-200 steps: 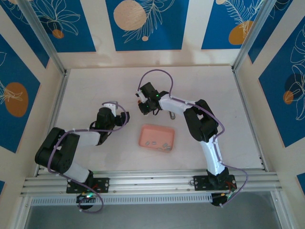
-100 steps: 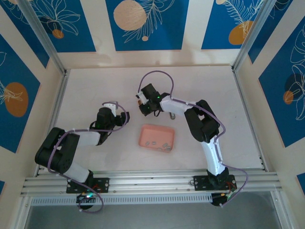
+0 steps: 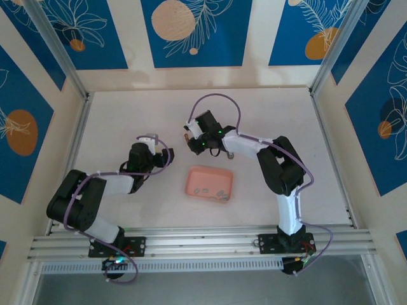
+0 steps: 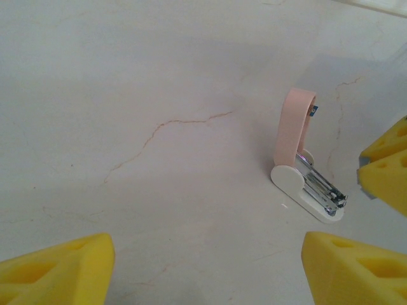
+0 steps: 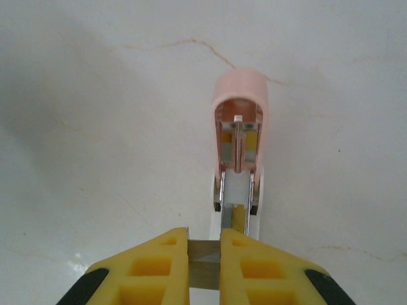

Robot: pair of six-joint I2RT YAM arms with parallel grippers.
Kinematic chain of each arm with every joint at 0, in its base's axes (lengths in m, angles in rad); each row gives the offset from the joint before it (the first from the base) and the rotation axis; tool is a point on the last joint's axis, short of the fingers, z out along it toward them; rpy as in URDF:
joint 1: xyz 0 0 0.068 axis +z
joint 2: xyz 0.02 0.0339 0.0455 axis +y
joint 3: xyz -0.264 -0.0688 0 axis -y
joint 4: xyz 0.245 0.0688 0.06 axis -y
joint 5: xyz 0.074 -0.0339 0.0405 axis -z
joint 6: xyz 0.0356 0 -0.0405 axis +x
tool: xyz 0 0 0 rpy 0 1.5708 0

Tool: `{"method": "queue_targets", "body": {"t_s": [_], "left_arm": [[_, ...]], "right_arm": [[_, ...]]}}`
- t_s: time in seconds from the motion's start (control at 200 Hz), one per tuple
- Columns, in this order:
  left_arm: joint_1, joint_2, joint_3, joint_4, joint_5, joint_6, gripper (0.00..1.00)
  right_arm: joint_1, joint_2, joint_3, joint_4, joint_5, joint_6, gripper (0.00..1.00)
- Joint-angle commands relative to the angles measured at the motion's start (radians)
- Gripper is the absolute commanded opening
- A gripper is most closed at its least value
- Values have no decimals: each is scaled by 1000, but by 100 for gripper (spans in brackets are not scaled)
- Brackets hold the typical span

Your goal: Load the staples into the stapler

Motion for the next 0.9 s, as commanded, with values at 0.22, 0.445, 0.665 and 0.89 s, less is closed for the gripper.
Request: {"method": "queue_targets", "body": {"t_s": [0.22, 0.445, 0.665, 0.89], "left_arm": [[-12, -22, -1, 3, -2, 13, 77], [-14, -32, 0, -9, -5, 21, 77], [-15, -35, 1, -13, -5, 22, 77], [-15, -35, 1, -15, -6, 23, 77]], "right_arm": [[-30, 44, 22, 28, -52, -3, 16], [-27, 66, 24, 21, -55, 4, 16], [-21, 91, 41, 13, -55, 3, 16], [-15, 95, 47, 11, -50, -4, 16]]}}
